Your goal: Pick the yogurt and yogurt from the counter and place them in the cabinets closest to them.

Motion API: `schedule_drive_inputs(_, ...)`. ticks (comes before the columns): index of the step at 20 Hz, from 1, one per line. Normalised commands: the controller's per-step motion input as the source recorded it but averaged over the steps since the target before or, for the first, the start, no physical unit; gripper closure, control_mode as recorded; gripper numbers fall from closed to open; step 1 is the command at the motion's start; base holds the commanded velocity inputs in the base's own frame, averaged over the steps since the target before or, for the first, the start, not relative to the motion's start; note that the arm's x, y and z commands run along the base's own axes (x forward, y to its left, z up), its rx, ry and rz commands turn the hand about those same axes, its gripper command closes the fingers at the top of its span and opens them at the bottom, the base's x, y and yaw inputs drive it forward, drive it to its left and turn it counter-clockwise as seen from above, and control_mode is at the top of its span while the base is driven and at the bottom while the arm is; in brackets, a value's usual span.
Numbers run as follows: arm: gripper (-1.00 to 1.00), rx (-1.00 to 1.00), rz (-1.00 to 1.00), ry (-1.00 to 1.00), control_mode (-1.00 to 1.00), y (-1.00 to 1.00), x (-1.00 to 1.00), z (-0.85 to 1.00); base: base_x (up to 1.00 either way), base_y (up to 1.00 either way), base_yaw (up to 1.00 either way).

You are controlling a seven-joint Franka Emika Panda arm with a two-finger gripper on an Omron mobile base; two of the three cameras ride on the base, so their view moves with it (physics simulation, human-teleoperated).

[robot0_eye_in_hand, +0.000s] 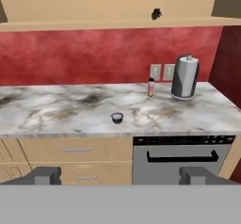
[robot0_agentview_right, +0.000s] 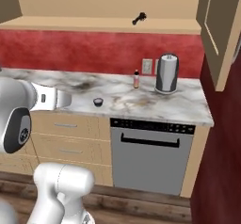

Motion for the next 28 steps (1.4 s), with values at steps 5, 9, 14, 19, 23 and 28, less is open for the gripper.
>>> schedule_drive_inputs(5,-1.0,0.0,0.0,0.0,1.0,0.0,0.0,0.0,0.57,0.0,-0.01)
schedule_drive_inputs(9,-1.0,0.0,0.0,0.0,1.0,0.0,0.0,0.0,0.59,0.0,-0.01)
schedule_drive_inputs(14,-1.0,0.0,0.0,0.0,1.0,0.0,0.0,0.0,0.58,0.0,-0.02)
schedule_drive_inputs(19,-1.0,0.0,0.0,0.0,1.0,0.0,0.0,0.0,0.52,0.0,-0.02)
schedule_drive_inputs(23,-1.0,0.0,0.0,0.0,-1.0,0.0,0.0,0.0,0.09,0.0,-0.01)
schedule_drive_inputs(28,-1.0,0.0,0.0,0.01,-1.0,0.0,0.07,-0.02,0.0,0.0,0.0)
